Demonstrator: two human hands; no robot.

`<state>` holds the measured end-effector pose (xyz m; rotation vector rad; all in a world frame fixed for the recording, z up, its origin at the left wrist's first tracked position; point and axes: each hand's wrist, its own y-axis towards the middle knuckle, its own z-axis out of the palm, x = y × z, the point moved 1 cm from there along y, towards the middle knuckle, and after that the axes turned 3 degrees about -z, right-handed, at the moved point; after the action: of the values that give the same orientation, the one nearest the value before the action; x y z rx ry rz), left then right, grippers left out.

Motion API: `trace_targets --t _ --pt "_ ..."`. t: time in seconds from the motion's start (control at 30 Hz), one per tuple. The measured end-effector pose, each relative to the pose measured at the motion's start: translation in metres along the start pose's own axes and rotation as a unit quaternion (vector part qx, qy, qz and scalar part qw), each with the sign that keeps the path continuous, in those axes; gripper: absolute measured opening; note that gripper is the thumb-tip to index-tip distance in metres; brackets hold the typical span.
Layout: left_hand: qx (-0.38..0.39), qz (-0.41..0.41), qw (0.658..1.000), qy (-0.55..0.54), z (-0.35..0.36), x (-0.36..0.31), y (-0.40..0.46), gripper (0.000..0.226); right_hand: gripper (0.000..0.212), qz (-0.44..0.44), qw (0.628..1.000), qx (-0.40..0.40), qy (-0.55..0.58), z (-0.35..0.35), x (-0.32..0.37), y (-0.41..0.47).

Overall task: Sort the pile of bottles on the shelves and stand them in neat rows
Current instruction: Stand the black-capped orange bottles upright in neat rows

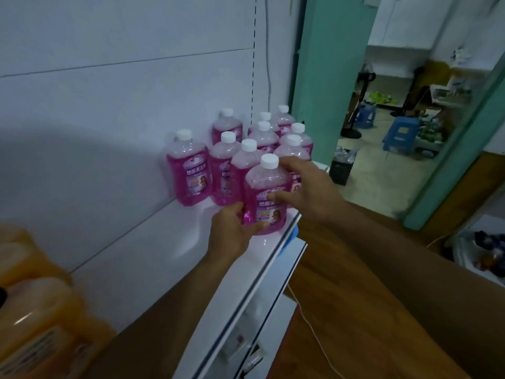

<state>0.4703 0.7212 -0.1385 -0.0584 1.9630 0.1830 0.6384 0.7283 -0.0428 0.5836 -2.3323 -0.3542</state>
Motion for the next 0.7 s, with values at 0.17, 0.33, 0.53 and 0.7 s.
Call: trace_targets --t 0.17,0.33,0.53,0.7 --pt "-0.034 -0.021 0.999 0.02 0.007 0.002 0.011 0.037 0.062 -0.004 1.0 0.025 -0.011 0.001 -0.01 0.016" --pt "-0.047 -0.034 0.997 0.043 0.005 -0.015 -0.005 0.044 0.071 0.003 0.999 0.04 0.002 -0.004 -0.01 0.015" --pt "-0.1 -0.063 0.985 0.123 -0.02 -0.023 -0.065 0.05 0.074 -0.093 0.996 -0.009 0.017 -0.009 0.024 -0.006" --pt "-0.144 -0.068 0.968 0.193 -0.053 -0.028 -0.152 0.039 0.065 -0.206 0.977 0.013 0.057 0.014 0.089 -0.045"
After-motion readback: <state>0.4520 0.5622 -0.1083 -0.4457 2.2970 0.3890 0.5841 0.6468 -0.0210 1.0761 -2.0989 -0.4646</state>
